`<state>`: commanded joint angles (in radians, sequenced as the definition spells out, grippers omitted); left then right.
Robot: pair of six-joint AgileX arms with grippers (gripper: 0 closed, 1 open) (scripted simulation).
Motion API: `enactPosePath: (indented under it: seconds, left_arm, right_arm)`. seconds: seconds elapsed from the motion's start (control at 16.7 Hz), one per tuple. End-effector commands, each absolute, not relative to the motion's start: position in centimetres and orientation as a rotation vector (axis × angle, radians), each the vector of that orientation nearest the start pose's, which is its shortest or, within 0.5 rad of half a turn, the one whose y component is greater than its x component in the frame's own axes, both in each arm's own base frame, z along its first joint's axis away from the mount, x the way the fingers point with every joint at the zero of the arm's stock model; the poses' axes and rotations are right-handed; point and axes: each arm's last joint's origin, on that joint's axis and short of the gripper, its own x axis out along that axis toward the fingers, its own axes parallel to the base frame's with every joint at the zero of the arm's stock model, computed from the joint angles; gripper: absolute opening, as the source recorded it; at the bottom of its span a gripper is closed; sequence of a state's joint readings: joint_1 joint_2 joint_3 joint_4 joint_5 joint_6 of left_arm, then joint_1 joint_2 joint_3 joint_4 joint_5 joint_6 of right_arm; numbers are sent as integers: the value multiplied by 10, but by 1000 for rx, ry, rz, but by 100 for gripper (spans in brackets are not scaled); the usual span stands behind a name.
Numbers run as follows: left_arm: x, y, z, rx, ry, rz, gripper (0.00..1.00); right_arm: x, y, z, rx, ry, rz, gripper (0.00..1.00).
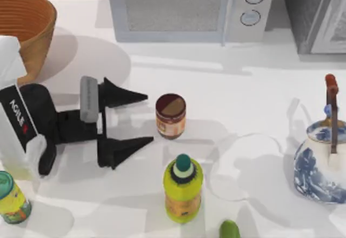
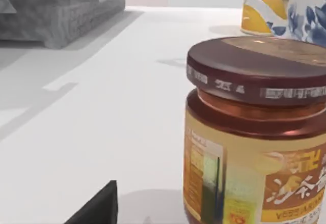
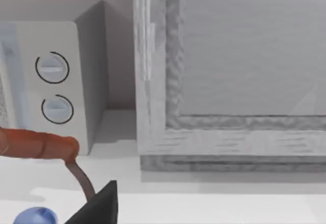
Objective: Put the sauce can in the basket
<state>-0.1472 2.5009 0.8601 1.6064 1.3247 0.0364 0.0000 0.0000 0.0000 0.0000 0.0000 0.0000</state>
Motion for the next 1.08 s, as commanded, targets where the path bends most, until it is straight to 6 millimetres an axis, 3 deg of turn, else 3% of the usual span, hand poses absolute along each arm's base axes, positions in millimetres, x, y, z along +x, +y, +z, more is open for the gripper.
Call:
enactPosePath:
  seconds: [0.24, 0.6, 0.9, 1.08]
  left_arm:
    - [362, -94, 7, -1, -3, -1447, 100]
    - [356, -144, 5, 0, 0, -1449, 100]
    - [355, -150, 5, 0, 0, -1449, 100]
    - [355, -150, 5, 0, 0, -1449, 77]
  right_arm:
    - [106, -1, 160, 0, 0, 0, 100]
    - [106, -1, 160, 0, 0, 0, 100]
    - [106, -1, 160, 0, 0, 0, 100]
    - [106, -1, 160, 0, 0, 0, 100]
